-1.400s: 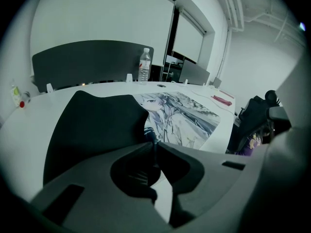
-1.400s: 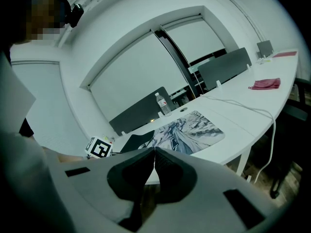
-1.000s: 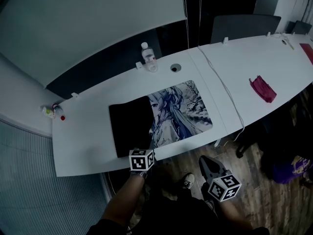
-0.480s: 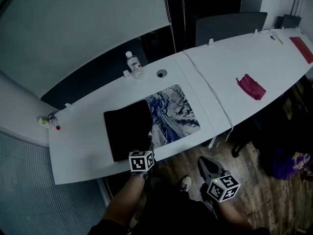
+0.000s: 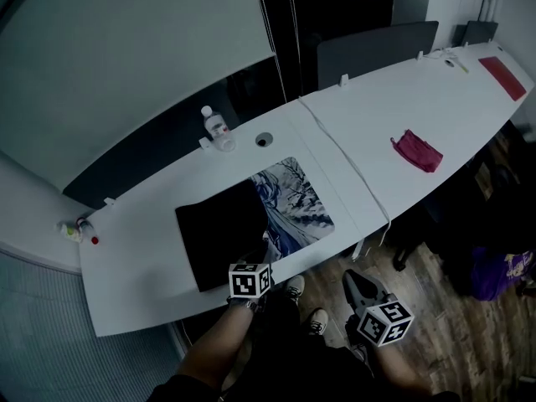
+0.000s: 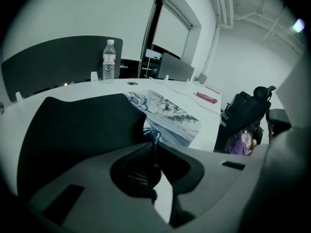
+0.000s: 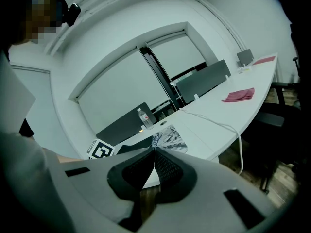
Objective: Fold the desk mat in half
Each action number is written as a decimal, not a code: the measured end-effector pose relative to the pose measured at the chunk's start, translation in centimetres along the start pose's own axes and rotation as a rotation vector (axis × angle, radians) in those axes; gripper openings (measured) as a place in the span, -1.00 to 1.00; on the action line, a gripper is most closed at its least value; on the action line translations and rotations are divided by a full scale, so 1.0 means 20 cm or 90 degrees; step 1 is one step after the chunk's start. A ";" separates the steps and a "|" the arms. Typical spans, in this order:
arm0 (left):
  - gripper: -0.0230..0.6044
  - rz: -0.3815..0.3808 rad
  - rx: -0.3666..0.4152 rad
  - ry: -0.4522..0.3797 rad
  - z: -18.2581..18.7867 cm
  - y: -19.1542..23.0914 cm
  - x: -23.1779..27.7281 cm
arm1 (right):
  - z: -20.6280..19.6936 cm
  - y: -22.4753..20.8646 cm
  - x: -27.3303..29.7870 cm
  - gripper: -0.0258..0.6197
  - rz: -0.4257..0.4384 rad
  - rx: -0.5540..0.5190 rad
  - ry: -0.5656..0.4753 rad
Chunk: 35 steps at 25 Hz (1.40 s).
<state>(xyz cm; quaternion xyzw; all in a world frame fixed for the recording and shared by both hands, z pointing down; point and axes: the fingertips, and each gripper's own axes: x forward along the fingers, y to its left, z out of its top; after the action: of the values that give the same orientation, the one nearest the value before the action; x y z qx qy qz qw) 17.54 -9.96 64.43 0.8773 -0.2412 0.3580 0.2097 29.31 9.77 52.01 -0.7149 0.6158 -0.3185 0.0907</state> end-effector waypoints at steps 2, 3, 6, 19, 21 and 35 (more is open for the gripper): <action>-0.81 -0.018 0.015 0.004 0.02 -0.04 0.02 | 0.03 -0.01 0.02 -0.84 -0.006 0.001 -0.005; -0.81 -0.027 0.021 0.006 0.04 -0.06 0.03 | 0.04 -0.01 0.03 -0.84 -0.009 0.002 -0.007; -0.81 -0.048 0.031 0.009 0.07 -0.12 0.08 | 0.07 -0.03 0.06 -0.84 -0.017 0.006 -0.012; -0.81 -0.112 0.090 0.042 0.17 -0.33 0.24 | 0.15 -0.16 0.05 -0.84 -0.066 0.046 -0.050; -0.81 -0.120 0.098 0.045 0.19 -0.36 0.27 | 0.16 -0.19 0.04 -0.84 -0.076 0.048 -0.053; -0.81 -0.172 0.141 0.062 0.28 -0.53 0.41 | 0.20 -0.30 -0.04 -0.84 -0.137 0.077 -0.088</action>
<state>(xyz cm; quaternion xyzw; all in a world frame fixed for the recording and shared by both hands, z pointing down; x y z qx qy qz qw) 31.66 -6.72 64.65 0.9012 -0.0697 0.3927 0.1697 36.53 10.77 51.79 -0.7902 0.5075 -0.3133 0.1411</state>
